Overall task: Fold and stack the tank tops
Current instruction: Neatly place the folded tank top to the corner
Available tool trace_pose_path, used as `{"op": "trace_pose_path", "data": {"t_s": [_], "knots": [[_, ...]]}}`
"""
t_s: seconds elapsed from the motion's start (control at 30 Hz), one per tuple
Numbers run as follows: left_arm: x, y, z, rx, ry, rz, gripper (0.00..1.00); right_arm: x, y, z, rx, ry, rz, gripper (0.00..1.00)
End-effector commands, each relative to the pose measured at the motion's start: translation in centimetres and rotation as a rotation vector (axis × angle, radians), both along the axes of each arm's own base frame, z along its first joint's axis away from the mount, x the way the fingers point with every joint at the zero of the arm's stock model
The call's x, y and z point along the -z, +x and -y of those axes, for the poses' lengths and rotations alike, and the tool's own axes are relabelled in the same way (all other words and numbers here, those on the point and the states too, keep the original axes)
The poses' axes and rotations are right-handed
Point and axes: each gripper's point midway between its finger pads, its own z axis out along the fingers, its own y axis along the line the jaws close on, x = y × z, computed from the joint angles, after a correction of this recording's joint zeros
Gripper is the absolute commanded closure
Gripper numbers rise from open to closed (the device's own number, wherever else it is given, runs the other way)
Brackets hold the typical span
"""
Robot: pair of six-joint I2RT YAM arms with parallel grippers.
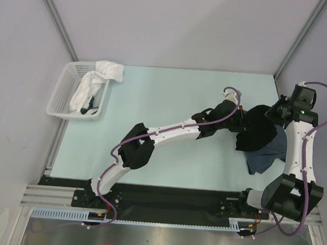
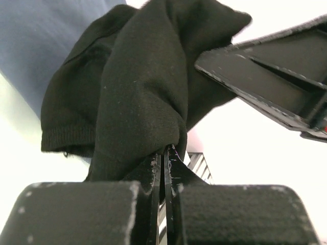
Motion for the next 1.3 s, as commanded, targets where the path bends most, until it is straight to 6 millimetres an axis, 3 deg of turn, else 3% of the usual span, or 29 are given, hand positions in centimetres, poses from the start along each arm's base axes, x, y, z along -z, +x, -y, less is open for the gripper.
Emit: {"op": "trace_pose_path", "data": {"t_s": [0.0,0.2,0.37,0.43,0.47,0.73,1.03,1.07,1.17,1.27], "knots": [[-0.5,0.0,1.2,-0.009,-0.079,-0.004,1.00,0.1,0.3,0.4,-0.014,0.014,0.024,1.00],[2.9,0.2,2.1,-0.005,-0.048,-0.032,1.00,3.9,-0.2,1.7,0.029,0.022,-0.053,1.00],[5.4,0.4,2.9,-0.009,-0.030,-0.041,1.00,5.3,-0.2,2.5,0.053,0.038,-0.069,1.00],[5.4,0.7,3.3,-0.010,-0.040,-0.035,1.00,5.7,0.1,2.9,0.061,0.046,-0.075,1.00],[6.6,0.6,3.6,-0.005,-0.029,-0.044,1.00,5.7,0.3,3.1,0.063,0.053,-0.071,1.00],[4.8,1.0,4.8,-0.016,-0.113,-0.027,1.00,3.4,0.5,4.6,0.116,-0.008,-0.060,1.00],[0.5,0.9,5.4,-0.038,-0.214,0.011,1.00,1.3,0.9,5.5,0.131,-0.047,-0.039,1.00],[-0.3,1.0,5.9,-0.033,-0.235,0.024,1.00,0.9,1.2,6.3,0.142,-0.046,-0.038,1.00],[-0.4,1.6,6.0,-0.069,-0.244,0.027,1.00,0.8,1.2,6.7,0.148,-0.042,-0.037,1.00],[0.3,1.5,6.3,-0.070,-0.253,0.016,1.00,2.0,1.0,7.2,0.168,-0.043,-0.066,1.00]]}}
